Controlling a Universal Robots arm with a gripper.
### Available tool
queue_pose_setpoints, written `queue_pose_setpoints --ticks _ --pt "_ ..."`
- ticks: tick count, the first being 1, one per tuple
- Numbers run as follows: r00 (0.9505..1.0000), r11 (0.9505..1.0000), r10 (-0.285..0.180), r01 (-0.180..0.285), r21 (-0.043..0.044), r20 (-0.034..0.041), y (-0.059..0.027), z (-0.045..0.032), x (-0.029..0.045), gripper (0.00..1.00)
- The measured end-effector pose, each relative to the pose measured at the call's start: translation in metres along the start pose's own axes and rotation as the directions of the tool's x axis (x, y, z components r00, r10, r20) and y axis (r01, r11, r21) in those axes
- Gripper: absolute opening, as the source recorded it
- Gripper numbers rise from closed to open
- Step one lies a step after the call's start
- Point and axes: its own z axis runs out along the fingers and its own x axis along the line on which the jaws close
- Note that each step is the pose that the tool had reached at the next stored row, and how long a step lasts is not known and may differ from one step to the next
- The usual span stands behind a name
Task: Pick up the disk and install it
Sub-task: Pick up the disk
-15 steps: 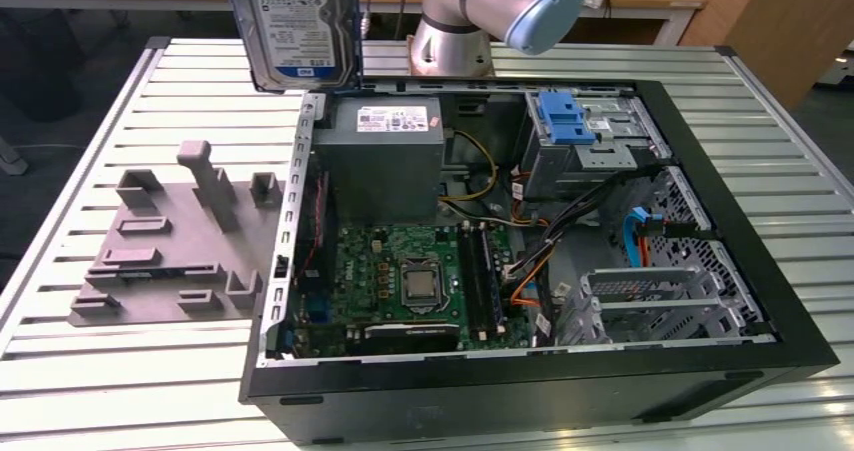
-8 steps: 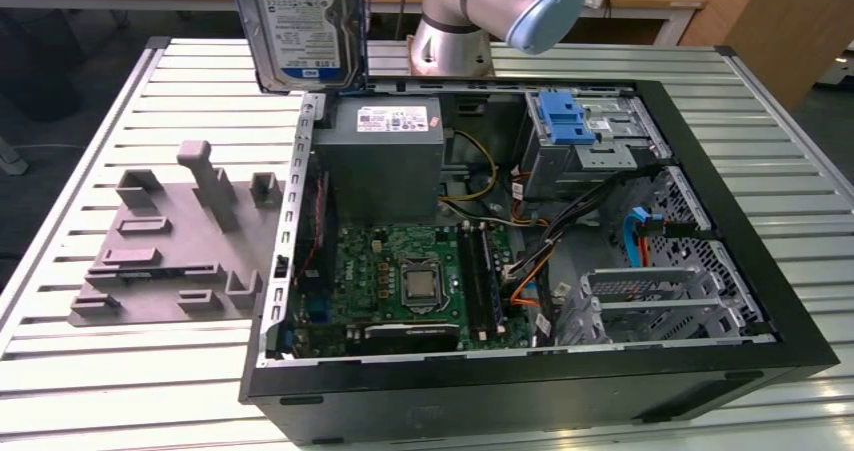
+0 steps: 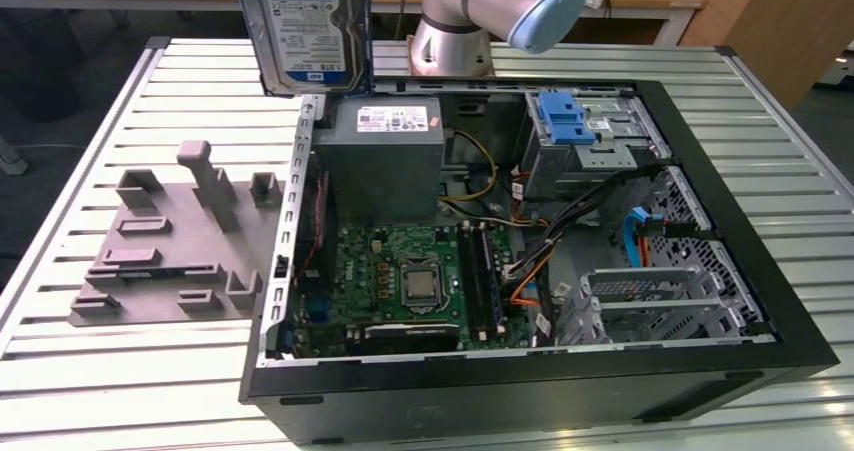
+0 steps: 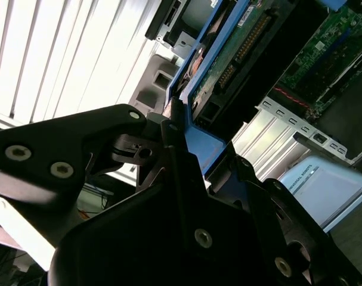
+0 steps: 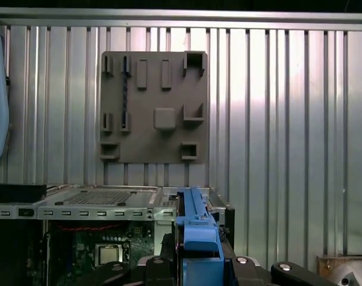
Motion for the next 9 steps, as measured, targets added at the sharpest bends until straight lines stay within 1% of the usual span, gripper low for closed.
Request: queue_pose_setpoints --ticks 9 --pt "1.0 1.0 0.0 0.0 0.0 0.0006 -0.0122 -0.0001 0.0009 0.36"
